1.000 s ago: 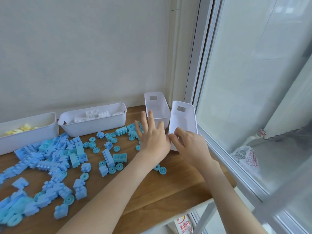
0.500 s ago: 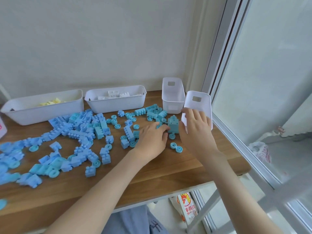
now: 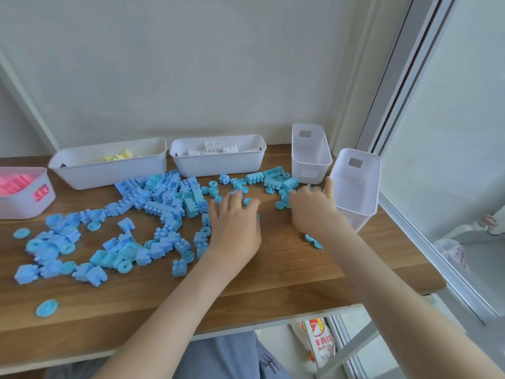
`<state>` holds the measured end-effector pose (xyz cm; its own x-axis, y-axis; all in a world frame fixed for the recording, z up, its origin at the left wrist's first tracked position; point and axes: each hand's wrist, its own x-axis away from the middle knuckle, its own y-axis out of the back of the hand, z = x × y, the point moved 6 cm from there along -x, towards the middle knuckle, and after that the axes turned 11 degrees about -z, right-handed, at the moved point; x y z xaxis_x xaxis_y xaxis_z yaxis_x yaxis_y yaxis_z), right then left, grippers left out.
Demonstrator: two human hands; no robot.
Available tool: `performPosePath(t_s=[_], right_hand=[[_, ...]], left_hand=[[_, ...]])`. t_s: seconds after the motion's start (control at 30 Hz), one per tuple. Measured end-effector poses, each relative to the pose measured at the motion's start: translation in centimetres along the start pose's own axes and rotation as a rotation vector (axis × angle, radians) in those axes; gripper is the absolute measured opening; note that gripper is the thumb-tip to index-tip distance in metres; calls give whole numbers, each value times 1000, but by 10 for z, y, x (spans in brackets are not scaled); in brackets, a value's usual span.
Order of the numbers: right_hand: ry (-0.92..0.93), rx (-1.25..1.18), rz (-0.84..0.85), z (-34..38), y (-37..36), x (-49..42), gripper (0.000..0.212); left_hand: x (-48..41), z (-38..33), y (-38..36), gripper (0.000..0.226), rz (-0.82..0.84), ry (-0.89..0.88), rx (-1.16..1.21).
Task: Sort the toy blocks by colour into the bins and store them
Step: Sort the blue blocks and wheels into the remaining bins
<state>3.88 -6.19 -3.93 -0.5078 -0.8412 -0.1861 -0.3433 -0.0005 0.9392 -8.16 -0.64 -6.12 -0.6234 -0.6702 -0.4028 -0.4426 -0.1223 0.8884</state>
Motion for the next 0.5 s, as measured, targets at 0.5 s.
performPosePath(t_s=[0.5], right_hand=[[261,-585,-256,78,7,27,62]], left_hand=[[35,85,56,31,-234,243,220]])
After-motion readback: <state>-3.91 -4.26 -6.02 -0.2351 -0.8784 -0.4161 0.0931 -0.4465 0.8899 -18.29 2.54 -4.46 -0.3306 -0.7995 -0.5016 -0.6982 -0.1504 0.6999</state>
